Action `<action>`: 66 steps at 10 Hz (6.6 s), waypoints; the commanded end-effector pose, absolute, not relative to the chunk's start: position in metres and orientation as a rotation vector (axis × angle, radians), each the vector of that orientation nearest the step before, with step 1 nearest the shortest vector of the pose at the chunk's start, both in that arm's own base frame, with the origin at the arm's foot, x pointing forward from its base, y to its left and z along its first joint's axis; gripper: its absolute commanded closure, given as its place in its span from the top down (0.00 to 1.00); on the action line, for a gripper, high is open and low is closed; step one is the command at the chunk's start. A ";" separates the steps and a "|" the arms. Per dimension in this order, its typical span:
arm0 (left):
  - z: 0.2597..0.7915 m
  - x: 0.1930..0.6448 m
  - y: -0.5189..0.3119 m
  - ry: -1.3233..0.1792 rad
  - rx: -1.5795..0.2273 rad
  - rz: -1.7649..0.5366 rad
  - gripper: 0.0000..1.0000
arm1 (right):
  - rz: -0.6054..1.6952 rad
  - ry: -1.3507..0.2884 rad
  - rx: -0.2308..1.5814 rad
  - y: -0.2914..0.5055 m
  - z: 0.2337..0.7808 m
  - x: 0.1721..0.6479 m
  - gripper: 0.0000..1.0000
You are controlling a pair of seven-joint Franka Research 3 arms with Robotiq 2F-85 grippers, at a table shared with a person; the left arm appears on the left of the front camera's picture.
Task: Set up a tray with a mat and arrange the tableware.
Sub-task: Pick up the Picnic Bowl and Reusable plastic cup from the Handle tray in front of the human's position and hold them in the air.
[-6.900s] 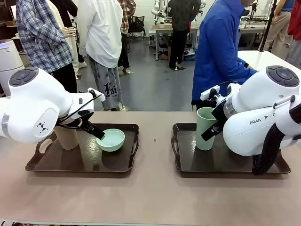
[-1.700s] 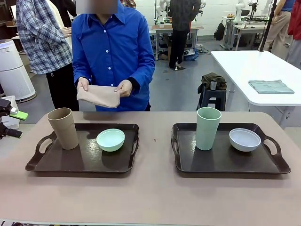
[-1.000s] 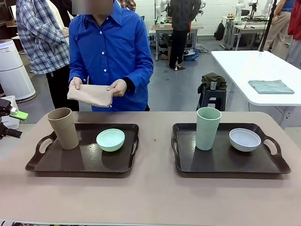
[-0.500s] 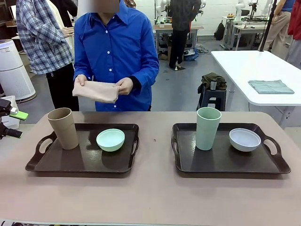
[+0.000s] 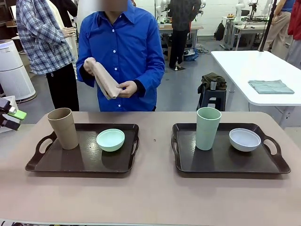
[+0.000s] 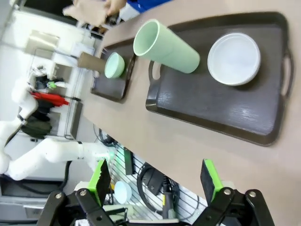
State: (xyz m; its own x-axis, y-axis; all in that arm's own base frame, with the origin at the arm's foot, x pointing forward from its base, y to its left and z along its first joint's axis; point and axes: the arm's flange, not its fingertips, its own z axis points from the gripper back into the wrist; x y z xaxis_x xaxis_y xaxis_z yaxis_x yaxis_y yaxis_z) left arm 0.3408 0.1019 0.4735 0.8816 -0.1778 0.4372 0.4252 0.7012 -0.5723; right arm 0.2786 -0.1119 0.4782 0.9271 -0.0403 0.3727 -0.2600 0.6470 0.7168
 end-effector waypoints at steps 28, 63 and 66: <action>0.426 0.478 0.157 -0.599 -0.662 -1.484 1.00 | 0.303 -0.283 0.200 0.477 0.516 0.390 1.00; 0.315 0.522 0.057 -0.730 -0.807 -1.504 0.38 | 0.309 -0.284 0.129 0.531 0.334 0.458 0.00; 0.317 0.522 0.059 -0.720 -0.795 -1.505 0.00 | 0.303 -0.295 0.132 0.527 0.341 0.457 0.03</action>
State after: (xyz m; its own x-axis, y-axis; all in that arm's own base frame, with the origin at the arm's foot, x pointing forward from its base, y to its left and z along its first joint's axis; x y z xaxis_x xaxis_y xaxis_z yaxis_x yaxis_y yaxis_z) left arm 0.5183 0.0606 0.3211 -0.0233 -0.5659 0.8242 0.9955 -0.0889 -0.0328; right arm 0.4606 0.5307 0.3384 0.9248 0.2707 0.2673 -0.3062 0.9466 0.1009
